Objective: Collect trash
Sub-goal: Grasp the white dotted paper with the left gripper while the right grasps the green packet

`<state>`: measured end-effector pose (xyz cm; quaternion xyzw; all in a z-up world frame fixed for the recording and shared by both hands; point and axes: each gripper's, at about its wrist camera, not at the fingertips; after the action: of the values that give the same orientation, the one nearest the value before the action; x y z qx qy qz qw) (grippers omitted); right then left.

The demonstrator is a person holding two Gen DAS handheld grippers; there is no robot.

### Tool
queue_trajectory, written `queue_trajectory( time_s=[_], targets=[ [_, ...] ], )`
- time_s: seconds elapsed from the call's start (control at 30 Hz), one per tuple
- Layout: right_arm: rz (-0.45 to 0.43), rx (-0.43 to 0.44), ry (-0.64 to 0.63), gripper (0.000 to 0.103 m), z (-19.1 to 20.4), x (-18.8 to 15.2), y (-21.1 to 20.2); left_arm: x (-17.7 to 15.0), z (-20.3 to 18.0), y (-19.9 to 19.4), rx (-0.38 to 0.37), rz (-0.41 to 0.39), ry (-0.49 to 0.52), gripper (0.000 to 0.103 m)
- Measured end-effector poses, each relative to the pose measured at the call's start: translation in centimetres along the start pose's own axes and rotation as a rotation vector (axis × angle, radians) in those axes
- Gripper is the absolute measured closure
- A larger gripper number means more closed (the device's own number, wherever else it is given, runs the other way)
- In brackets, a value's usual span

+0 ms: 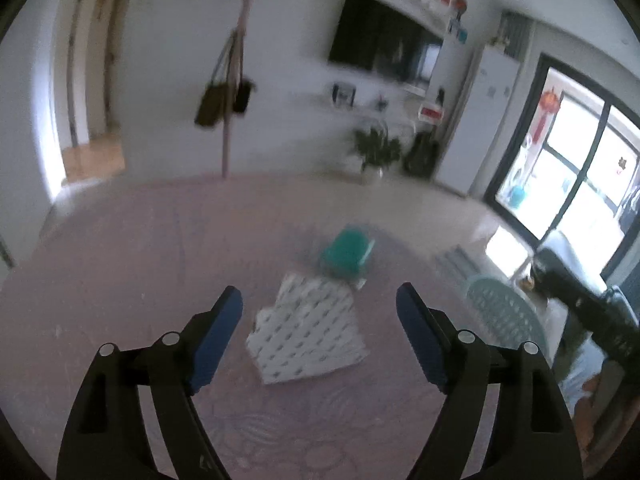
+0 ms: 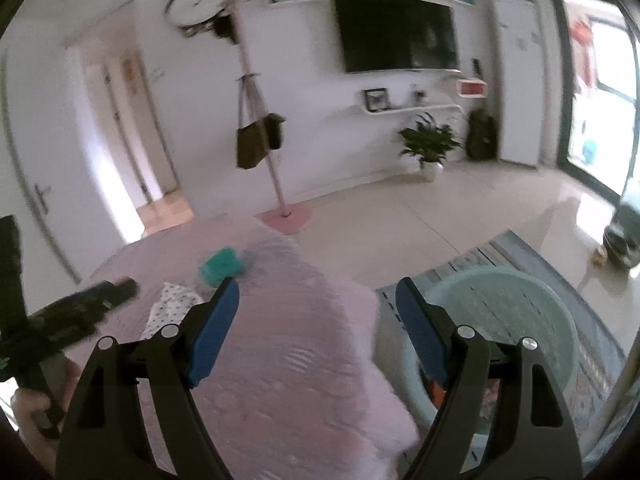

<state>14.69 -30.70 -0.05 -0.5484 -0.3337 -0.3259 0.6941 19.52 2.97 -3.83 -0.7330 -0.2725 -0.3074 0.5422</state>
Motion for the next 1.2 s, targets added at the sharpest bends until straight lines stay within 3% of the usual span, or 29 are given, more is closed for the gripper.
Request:
queue_trajectory(
  time_s=[0.2, 0.3, 0.43, 0.57, 0.67, 0.8, 0.97, 1.1, 1.2],
  targets=[
    [0.032, 0.063, -0.077, 0.033, 4.2, 1.6, 3.4, -0.5, 2.4, 3.7, -0.003, 0.124, -0.023, 0.026],
    [0.062, 0.099, -0.077, 0.034, 5.1, 2.3, 5.2, -0.8, 2.5, 4.4, -0.009, 0.144, -0.029, 0.027],
    [0.118, 0.129, -0.042, 0.034, 5.9, 2.9, 8.8, -1.6, 1.7, 4.3, 0.052, 0.148, 0.041, 0.029],
    [0.188, 0.140, -0.051, 0.034, 7.0, 2.1, 12.0, -2.1, 1.3, 4.2, 0.079, 0.136, 0.082, 0.055],
    [0.226, 0.153, -0.039, 0.034, 7.5, 1.9, 13.6, -2.3, 0.9, 4.3, 0.092, 0.139, 0.120, 0.061],
    [0.260, 0.147, -0.017, 0.033, 8.0, 2.0, 15.4, -2.3, 0.9, 4.2, 0.082, 0.134, 0.115, 0.082],
    [0.305, 0.116, -0.028, 0.034, 8.6, 1.5, 16.9, -2.5, 1.6, 3.9, 0.039, 0.125, 0.082, 0.092],
    [0.306, 0.139, -0.030, 0.057, 8.5, 1.2, 16.8, -2.6, 1.8, 3.5, 0.018, 0.107, 0.073, 0.096],
    [0.287, 0.152, -0.016, 0.064, 8.1, 1.4, 16.3, -2.9, 2.0, 2.8, -0.010, 0.087, 0.058, 0.097]
  ],
)
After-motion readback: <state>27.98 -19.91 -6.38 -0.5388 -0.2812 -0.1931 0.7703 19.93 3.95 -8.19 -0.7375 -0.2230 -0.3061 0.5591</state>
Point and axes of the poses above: each gripper's, at about its wrist camera, not at the fingertips, and y roughly the way its jaws point, z to its left, x to its top
